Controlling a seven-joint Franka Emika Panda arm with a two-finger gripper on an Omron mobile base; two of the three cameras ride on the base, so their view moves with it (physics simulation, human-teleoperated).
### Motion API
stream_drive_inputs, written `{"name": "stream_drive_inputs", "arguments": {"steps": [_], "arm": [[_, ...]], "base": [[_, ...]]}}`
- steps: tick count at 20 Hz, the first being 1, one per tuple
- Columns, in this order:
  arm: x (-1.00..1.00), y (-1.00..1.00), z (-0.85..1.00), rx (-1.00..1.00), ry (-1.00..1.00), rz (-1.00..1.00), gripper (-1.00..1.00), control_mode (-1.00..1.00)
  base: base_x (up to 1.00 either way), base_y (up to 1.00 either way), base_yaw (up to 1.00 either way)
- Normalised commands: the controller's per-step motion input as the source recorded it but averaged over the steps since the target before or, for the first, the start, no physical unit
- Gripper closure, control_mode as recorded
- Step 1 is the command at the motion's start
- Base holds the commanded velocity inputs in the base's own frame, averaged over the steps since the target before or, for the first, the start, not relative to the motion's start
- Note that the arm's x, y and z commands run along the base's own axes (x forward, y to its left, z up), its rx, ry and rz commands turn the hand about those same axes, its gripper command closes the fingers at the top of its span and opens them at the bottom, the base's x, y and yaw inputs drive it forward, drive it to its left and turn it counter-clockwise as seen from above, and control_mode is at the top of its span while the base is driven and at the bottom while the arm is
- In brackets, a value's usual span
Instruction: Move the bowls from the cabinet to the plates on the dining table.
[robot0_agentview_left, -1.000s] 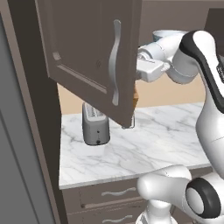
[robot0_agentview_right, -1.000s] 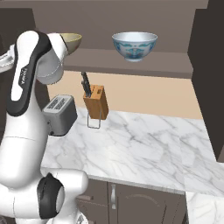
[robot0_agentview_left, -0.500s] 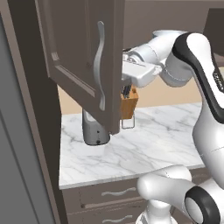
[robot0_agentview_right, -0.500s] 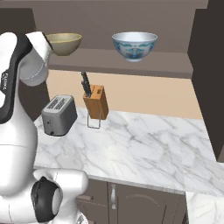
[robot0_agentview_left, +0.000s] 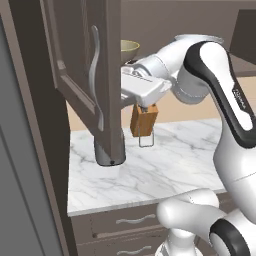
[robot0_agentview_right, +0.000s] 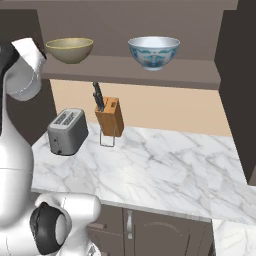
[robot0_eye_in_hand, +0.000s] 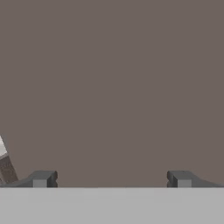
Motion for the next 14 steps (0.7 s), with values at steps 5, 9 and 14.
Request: {"name": "stream_drive_inputs", "arguments": {"steps": [5, 9, 14], "arm": [[-0.04, 0.31, -0.13, -0.01, 0.0, 0.0, -1.0, -1.0], [-0.01, 0.3, -0.13, -0.01, 0.01, 0.0, -1.0, -1.0], [0.0, 0.31, -0.16, -0.02, 0.02, -0.02, -1.0, -1.0]], "base": [[0.0, 0.0, 0.0], [0.0, 0.0, 0.0], [0.0, 0.0, 0.0]]}}
